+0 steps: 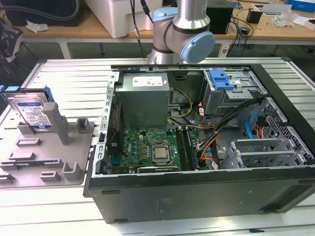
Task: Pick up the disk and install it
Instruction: 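Reach for the disk, then pick up the disk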
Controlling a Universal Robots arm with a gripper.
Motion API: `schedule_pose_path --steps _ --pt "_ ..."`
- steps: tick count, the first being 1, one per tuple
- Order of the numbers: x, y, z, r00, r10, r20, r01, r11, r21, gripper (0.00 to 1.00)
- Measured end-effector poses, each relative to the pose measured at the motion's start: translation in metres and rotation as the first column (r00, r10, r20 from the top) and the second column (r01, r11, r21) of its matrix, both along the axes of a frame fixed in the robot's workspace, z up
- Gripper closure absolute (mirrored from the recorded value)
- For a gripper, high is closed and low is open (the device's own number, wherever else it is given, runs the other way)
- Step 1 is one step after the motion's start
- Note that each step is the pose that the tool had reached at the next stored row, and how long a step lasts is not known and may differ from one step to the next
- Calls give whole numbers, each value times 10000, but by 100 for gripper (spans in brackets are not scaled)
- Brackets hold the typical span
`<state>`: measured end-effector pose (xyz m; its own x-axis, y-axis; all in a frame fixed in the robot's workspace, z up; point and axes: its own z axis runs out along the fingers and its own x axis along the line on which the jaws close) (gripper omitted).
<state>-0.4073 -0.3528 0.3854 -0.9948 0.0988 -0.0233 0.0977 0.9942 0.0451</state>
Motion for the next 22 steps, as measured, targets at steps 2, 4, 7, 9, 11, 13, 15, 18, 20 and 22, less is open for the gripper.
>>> schedule_pose_path --steps 2,4,7,9,11,13,15,18,20,22 --pt "0 0 0 10000 0 -1 0 10000 -1 89" --pt "0 1 0 10000 -1 -1 1 10000 -1 89" --pt "0 5 0 10000 -1 -1 1 10000 -1 89" --pt "0 6 0 10000 -1 -1 1 10000 0 89" --pt "0 7 0 10000 -1 0 1 10000 0 89" --pt "0 7 0 10000 -1 0 1 10000 0 89" --pt "0 8 0 10000 0 0 0 10000 0 89" --pt "0 9 -4 10000 -1 -10 1 10000 1 89" --pt "27 9 -11 9997 -1 -264 1 10000 -1 89" --pt "41 9 -14 9992 39 -393 -39 10000 -1 89"
